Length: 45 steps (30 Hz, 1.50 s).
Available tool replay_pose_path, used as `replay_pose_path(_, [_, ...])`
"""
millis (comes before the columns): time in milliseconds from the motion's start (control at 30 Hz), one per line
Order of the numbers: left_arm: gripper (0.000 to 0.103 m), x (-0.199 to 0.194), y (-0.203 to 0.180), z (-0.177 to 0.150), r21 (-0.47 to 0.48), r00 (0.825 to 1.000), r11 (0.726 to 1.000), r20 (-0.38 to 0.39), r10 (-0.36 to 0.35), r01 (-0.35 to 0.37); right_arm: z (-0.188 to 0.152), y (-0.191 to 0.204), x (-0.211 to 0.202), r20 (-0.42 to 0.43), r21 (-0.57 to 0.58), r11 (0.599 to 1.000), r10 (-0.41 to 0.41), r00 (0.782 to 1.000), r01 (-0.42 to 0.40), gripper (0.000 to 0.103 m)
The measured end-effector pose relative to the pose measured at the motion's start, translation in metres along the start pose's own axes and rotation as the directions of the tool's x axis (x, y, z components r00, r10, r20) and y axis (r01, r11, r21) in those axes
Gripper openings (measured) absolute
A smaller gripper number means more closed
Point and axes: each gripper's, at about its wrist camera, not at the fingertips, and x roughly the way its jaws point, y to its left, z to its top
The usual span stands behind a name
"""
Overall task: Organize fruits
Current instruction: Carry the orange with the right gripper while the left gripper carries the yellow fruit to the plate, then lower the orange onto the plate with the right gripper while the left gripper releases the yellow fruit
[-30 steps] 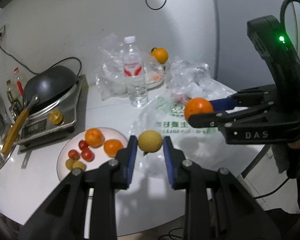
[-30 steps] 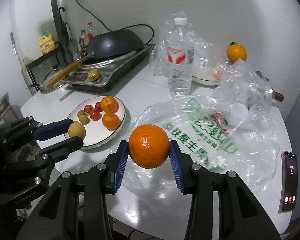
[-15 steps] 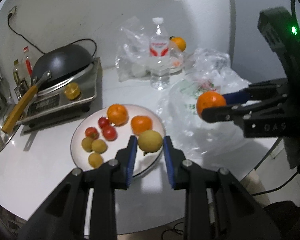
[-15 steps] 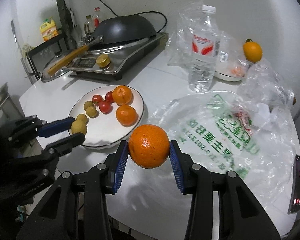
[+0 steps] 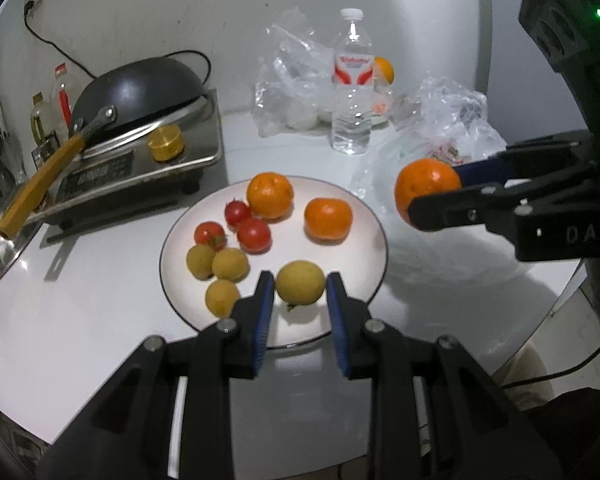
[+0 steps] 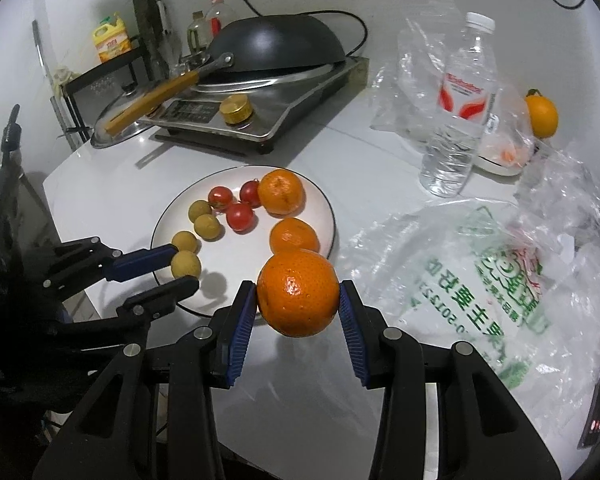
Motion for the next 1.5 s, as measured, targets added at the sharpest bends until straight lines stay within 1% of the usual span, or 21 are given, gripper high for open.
replay_pose_path(167, [0.028, 0.006, 0.006, -0.003, -0.013, 1.000, 1.000, -0.020, -0.012, 0.011, 0.006, 0.010, 0.013, -0.019, -0.012, 1.000, 0.017, 1.000, -0.017, 0.044])
replay_pose_path(467, [0.027, 0.012, 0.013, -0.005, -0.016, 0.998, 0.999, -0.033, -0.048, 0.047, 0.013, 0.019, 0.037, -0.052, -0.019, 0.999, 0.046, 0.998, -0.047, 0.044])
replay_pose_path(900, [0.028, 0.020, 0.016, -0.006, -0.020, 0.995, 0.996, -0.048, -0.083, 0.082, 0.017, 0.020, 0.061, -0.090, 0.015, 0.994, 0.105, 0.990, -0.104, 0.044])
replay_pose_path(1067, [0.029, 0.022, 0.018, -0.006, -0.024, 0.995, 0.996, -0.051, -0.088, 0.086, 0.018, 0.015, 0.069, -0.107, 0.047, 0.991, 0.126, 0.986, -0.122, 0.044])
replay_pose_path(1500, [0.029, 0.024, 0.019, -0.004, -0.026, 0.994, 0.996, -0.062, -0.085, 0.083, 0.018, 0.011, 0.076, -0.128, 0.059, 0.987, 0.155, 0.980, -0.148, 0.045])
